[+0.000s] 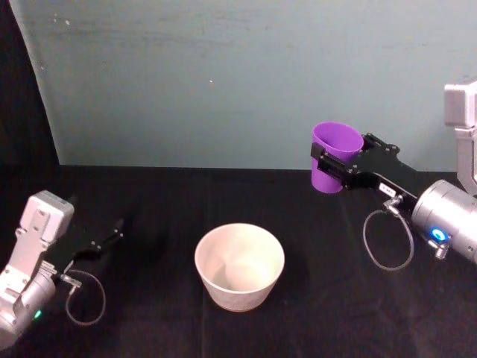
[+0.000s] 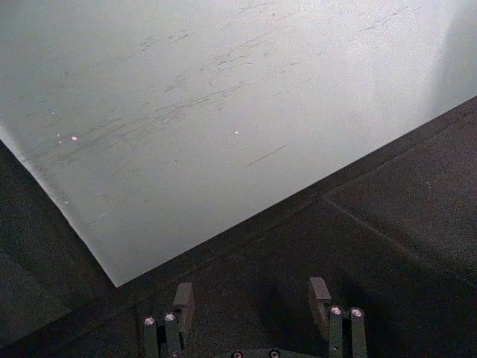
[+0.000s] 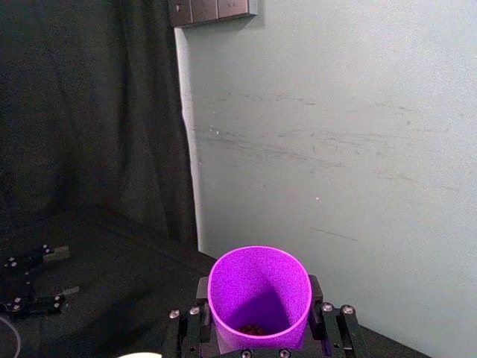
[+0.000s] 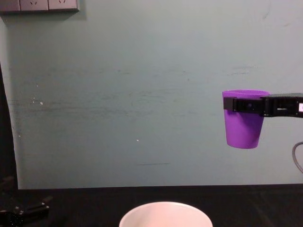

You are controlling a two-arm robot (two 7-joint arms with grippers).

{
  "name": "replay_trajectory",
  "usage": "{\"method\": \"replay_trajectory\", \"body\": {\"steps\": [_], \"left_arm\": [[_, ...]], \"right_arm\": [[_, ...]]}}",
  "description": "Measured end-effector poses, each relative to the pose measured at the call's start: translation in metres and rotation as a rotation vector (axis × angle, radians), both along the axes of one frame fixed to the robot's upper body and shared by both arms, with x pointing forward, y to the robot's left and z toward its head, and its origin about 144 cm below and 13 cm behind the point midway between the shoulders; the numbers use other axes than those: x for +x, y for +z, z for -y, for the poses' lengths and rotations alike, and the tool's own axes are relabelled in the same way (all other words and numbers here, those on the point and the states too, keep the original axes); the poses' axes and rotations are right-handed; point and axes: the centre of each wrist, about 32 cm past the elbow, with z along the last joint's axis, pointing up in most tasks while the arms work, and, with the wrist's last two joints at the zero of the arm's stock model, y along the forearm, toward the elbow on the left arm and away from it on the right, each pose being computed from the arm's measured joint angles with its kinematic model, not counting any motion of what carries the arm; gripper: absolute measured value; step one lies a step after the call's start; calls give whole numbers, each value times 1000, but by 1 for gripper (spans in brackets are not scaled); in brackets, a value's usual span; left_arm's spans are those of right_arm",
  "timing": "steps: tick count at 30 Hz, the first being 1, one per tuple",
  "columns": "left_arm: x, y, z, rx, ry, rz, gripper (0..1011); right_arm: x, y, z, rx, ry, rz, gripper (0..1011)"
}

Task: Pick up the cup and pour the mung beans from the cup into the bowl.

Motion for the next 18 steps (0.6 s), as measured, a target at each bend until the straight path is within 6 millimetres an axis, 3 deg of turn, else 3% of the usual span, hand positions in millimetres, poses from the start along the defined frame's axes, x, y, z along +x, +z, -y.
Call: {"method": "replay_trajectory", "body": {"steps": [18], "left_arm": [[0, 0, 0, 0, 0, 0, 1011]], "right_arm": [[-1, 1, -1, -6, -3, 2, 731]]}}
